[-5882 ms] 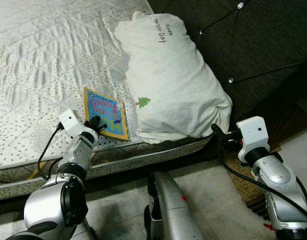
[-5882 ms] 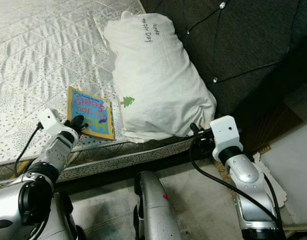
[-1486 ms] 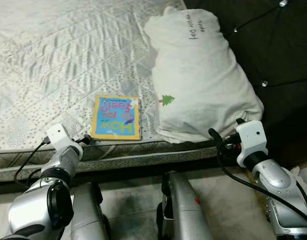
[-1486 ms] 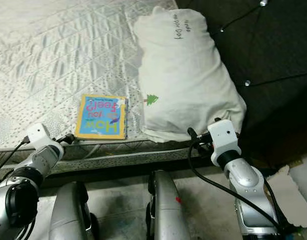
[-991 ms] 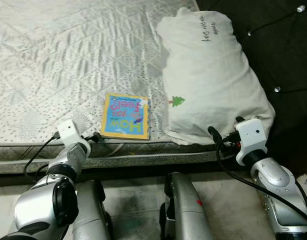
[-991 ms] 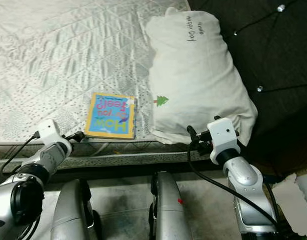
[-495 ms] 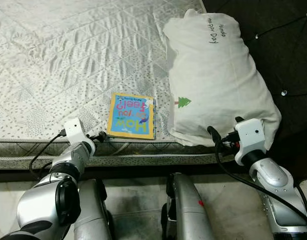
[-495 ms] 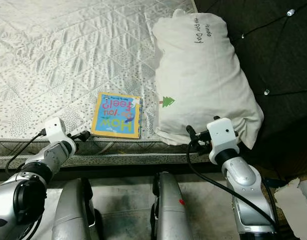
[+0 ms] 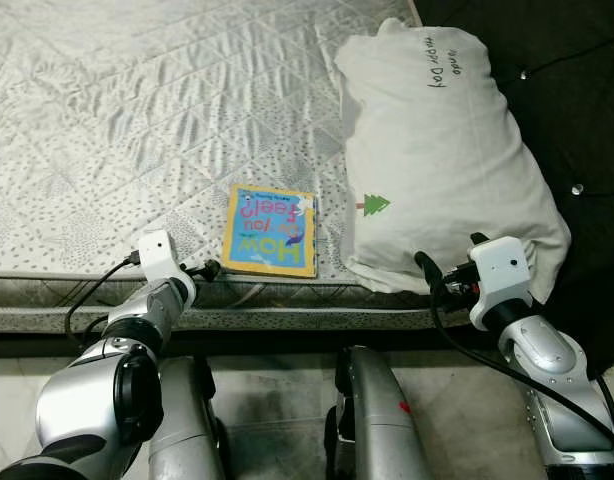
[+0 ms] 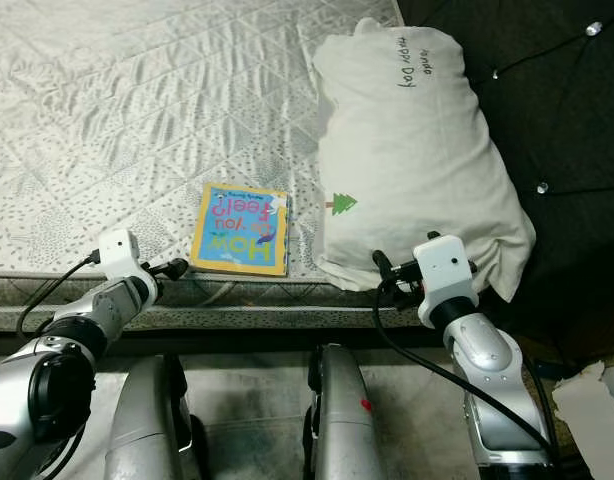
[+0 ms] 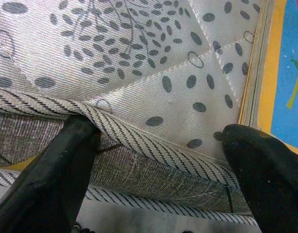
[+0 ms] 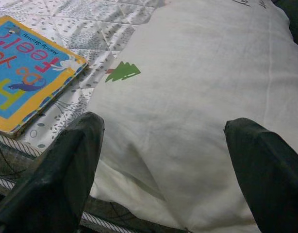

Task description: Clean up the room

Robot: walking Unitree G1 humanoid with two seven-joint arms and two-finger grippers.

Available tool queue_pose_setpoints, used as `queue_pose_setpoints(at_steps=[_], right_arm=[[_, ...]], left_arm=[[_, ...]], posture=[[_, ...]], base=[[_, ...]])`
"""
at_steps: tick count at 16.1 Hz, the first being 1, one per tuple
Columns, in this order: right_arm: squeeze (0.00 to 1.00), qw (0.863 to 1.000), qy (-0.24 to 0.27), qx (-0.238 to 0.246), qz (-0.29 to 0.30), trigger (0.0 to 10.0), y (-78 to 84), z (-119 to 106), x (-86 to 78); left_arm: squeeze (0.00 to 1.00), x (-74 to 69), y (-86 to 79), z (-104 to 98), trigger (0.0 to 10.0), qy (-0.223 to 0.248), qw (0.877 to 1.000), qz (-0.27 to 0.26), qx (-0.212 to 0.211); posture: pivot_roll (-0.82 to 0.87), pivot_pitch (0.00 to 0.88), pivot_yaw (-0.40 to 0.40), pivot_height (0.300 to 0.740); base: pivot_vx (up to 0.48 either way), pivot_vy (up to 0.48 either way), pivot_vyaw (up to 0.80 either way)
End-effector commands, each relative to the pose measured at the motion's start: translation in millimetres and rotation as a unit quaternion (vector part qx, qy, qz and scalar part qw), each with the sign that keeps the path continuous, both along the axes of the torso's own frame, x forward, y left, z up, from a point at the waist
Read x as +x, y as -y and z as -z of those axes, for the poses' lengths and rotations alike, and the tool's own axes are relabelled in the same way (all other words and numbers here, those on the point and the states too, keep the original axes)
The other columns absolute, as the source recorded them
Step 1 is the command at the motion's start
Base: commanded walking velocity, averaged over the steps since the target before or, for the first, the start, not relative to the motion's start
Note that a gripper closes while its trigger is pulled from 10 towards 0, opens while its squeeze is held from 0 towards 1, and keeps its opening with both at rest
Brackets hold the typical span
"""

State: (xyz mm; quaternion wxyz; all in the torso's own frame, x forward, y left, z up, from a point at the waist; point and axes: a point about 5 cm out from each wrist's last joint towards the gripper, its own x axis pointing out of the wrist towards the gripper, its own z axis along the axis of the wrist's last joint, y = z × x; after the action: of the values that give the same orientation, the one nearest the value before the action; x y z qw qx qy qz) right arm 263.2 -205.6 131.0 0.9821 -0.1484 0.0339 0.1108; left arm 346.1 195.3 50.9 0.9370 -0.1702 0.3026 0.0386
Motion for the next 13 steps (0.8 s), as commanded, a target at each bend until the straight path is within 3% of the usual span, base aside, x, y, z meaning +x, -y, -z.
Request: queue_pose_setpoints(at_steps=[1, 4, 8, 13], right_arm=[[0.0, 1.0, 0.0, -0.004, 0.007, 10.0, 3.1, 0, -1.8], [0.0, 1.0, 0.0, -0.003, 0.006, 10.0, 2.4, 0, -1.0], [0.0, 1.0, 0.001, 0.002, 0.005, 10.0, -1.2, 3, 1.3], [0.0, 1.0, 0.007, 0.017, -0.005, 10.0, -12.4, 5, 11.0]], left_arm=[[0.0, 7.3, 24.6, -6, 10.0, 0.016, 0.999, 0.043, -0.021], [0.0, 6.4, 19.4, -6, 10.0, 0.017, 0.999, 0.036, -0.018], [0.0, 6.6, 22.8, -6, 10.0, 0.016, 0.997, 0.072, -0.006], [0.0, 1.4, 3.6, -1, 10.0, 0.021, 1.0, -0.01, -0.012]], posture=[[-0.29, 0.196, -0.11, 0.577], [-0.28, 0.194, -0.109, 0.577], [-0.27, 0.181, -0.101, 0.577], [-0.22, 0.155, -0.092, 0.577]], base=[[0.0, 0.0, 0.0], [0.0, 0.0, 0.0], [0.0, 0.0, 0.0], [0.0, 0.0, 0.0]])
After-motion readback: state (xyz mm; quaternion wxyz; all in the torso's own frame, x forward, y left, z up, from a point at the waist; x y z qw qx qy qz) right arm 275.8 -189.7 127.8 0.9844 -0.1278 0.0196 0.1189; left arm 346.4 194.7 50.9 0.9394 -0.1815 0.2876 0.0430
